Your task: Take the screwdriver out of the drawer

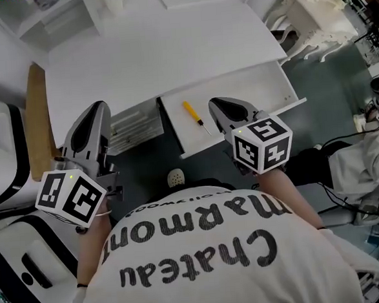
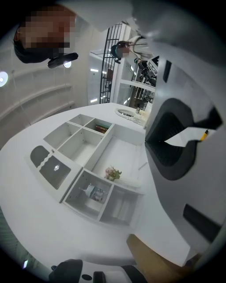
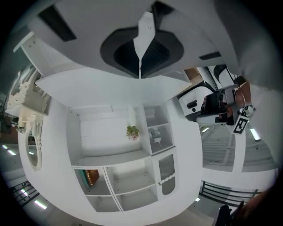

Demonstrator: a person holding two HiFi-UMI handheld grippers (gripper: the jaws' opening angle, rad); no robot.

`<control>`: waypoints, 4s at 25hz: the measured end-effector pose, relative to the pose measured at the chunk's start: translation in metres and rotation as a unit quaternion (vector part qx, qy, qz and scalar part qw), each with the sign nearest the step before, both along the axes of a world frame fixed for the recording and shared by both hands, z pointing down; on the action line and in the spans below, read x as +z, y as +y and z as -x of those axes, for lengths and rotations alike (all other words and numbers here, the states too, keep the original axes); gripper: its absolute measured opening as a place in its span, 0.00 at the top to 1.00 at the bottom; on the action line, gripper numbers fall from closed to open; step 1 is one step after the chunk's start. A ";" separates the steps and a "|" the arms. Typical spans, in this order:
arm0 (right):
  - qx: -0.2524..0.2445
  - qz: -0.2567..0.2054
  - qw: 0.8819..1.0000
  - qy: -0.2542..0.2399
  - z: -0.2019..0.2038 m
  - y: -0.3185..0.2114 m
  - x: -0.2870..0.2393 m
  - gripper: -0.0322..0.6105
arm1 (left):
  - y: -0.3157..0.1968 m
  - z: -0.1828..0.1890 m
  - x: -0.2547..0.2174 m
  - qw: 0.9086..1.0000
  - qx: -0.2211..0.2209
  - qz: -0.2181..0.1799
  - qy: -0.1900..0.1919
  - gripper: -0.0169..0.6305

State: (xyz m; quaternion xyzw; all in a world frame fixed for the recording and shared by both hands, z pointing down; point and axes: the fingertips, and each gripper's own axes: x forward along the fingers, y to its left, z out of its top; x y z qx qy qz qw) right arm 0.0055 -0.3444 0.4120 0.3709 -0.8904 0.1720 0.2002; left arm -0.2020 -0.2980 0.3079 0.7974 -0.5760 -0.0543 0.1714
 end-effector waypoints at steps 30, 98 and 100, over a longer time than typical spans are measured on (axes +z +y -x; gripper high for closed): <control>-0.050 0.259 0.952 0.156 0.026 -0.052 0.205 0.71 | -0.021 0.093 0.034 0.993 -0.096 0.064 0.025 0.94; 0.070 0.284 0.932 0.213 -0.005 -0.123 0.279 0.82 | -0.040 0.106 0.080 0.978 -0.158 0.132 0.027 0.94; 0.070 0.286 0.932 0.211 -0.015 -0.132 0.278 0.82 | -0.049 0.094 0.077 0.978 -0.159 0.132 0.024 0.94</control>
